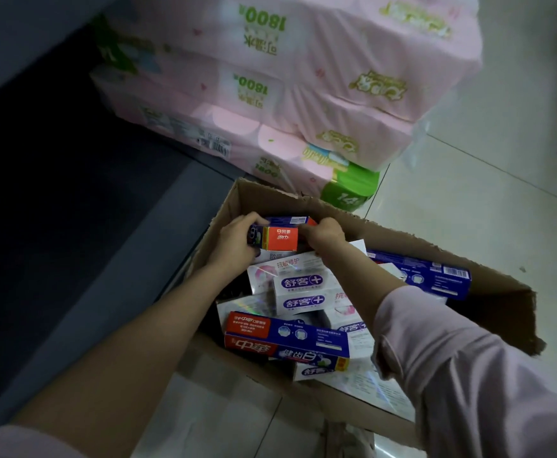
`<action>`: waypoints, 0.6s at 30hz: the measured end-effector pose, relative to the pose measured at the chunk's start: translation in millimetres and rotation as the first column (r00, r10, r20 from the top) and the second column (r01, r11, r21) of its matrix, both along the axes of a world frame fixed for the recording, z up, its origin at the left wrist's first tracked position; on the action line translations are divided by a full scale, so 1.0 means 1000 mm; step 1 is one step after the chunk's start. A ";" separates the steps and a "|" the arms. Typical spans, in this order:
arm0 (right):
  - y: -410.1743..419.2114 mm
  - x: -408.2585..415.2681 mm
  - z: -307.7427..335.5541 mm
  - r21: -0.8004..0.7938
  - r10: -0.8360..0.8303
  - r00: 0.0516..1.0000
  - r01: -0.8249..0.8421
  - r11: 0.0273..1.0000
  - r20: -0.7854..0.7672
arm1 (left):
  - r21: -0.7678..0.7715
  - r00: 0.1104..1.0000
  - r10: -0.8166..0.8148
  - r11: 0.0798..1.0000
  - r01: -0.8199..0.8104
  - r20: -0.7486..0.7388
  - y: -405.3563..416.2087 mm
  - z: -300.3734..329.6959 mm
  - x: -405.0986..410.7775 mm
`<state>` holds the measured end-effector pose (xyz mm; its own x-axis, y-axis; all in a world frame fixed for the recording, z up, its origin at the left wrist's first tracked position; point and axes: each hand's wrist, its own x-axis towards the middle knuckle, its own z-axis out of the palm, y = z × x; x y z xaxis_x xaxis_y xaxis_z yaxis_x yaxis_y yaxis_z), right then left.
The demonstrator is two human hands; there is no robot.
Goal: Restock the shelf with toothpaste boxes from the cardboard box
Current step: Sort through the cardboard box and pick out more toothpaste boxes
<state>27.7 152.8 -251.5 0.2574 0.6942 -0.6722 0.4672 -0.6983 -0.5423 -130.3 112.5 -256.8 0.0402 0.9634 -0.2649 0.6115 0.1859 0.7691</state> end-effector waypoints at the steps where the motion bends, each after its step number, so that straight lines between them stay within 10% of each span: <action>1: -0.003 -0.003 0.004 0.025 -0.034 0.999 0.034 0.999 -0.018 | 0.009 1.000 0.015 1.000 -0.015 0.023 -0.002 0.004 -0.001; 8: -0.034 -0.011 0.075 0.347 -0.018 0.998 0.037 0.937 -0.057 | -0.023 0.939 0.296 0.955 -0.297 0.173 -0.016 0.058 -0.002; 18: -0.083 -0.039 0.259 0.565 0.053 0.922 0.190 0.803 -0.385 | 0.112 0.955 0.249 0.957 -0.269 0.159 -0.076 0.246 -0.036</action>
<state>-11.2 69.7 7.5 0.1412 0.9701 -0.1976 0.1144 -0.2142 -0.9701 -165.8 36.9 -11.1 -0.1873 0.9715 -0.1451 0.4384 0.2149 0.8727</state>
